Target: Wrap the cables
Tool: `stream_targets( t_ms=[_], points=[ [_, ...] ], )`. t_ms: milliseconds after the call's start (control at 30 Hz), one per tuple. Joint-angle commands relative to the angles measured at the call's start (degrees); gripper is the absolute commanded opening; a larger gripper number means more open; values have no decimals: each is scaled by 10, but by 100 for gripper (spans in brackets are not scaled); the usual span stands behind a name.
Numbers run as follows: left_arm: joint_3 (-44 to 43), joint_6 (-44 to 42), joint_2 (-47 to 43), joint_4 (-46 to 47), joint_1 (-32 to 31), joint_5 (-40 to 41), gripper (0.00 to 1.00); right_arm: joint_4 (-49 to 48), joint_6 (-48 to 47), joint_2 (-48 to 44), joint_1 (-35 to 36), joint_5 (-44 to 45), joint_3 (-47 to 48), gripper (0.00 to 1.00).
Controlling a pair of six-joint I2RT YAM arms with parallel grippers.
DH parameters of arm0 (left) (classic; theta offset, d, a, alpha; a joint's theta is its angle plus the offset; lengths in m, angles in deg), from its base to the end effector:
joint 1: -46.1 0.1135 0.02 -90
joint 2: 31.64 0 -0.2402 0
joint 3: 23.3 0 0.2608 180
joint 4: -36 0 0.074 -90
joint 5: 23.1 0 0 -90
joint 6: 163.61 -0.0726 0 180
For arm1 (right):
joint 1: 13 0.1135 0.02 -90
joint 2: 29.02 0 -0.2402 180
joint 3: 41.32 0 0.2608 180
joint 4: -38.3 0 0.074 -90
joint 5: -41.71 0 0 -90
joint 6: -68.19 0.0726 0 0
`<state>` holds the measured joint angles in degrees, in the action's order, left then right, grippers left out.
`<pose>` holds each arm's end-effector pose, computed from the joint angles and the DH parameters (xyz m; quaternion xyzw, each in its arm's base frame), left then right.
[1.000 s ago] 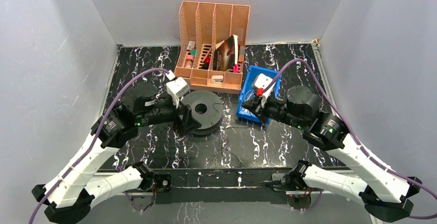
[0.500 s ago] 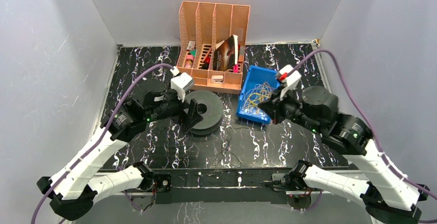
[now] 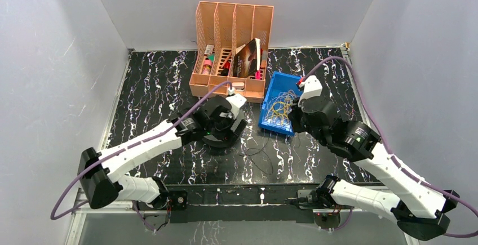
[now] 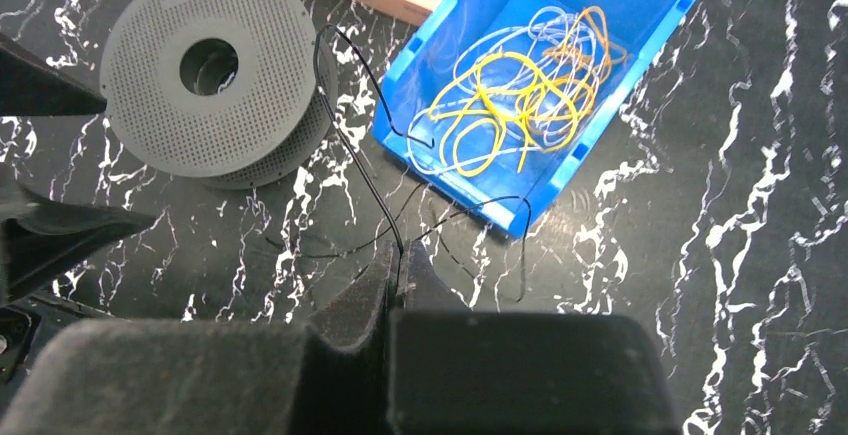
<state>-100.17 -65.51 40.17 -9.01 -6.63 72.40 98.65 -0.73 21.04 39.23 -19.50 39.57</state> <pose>0.1975 -0.2480 0.2708 0.3249 0.8450 -0.1764 0.3864 0.1560 0.1442 0.3635 -0.1041 0.8397 0.1189 0.5196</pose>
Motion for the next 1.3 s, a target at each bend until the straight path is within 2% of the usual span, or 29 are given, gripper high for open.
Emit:
stream_targets(
  t_ms=[0,167,500,867,1033,1267],
  points=[
    [8,-10,34,-1,-25,134,89,-60,43,-23,-2,1,-45,0],
    [18,-16,62,-1,-56,201,91,-93,64,-30,-3,-22,-95,0],
    [-27,32,200,-9,-127,384,94,-130,111,-53,-31,-36,-168,0],
    [-69,4,303,30,-141,446,92,-117,136,-108,-42,-29,-207,0],
    [-55,-27,321,83,-142,481,86,-108,132,-122,-41,-22,-206,0],
    [-41,-47,337,129,-142,530,67,-108,133,-132,-42,-30,-211,0]
  ],
)
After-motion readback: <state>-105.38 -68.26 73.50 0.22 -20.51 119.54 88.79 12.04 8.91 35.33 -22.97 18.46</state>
